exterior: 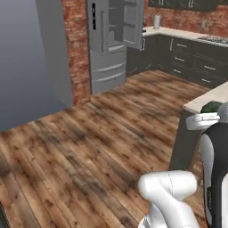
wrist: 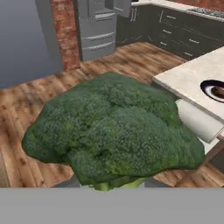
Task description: Transport the chicken drumstick and broccoli to the fridge. Place the chicken drumstick on the rack containing meat and place the broccoli on the rack containing the vegetable, ensuring meats and vegetables are on different racks.
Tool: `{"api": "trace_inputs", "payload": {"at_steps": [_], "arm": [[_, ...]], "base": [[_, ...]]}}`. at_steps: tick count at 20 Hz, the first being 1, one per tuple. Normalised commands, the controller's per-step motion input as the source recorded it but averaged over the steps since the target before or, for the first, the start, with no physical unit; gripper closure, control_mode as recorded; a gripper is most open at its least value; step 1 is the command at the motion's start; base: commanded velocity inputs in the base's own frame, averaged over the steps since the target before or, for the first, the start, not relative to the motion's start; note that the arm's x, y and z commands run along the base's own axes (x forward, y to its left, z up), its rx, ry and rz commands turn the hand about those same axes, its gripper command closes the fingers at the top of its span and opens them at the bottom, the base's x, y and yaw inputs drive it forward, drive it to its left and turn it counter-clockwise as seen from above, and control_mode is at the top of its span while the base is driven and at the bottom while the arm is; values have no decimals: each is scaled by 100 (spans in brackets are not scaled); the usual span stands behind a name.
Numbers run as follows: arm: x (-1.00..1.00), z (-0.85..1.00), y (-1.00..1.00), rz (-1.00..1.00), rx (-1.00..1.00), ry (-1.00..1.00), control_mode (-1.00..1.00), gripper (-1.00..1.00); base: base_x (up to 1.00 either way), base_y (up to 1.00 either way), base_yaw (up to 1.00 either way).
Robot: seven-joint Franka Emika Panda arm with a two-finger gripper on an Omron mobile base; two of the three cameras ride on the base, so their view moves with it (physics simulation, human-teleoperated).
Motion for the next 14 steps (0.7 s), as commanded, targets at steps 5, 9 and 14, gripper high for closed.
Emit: {"api": "trace_inputs", "payload": {"at_steps": [5,9,14], "arm": [[0,0,0,0,0,0,100,100],[0,0,0,0,0,0,100,100],[0,0,0,0,0,0,100,100]], "base": [[98,0,75],[100,0,55],[100,0,41]]}}
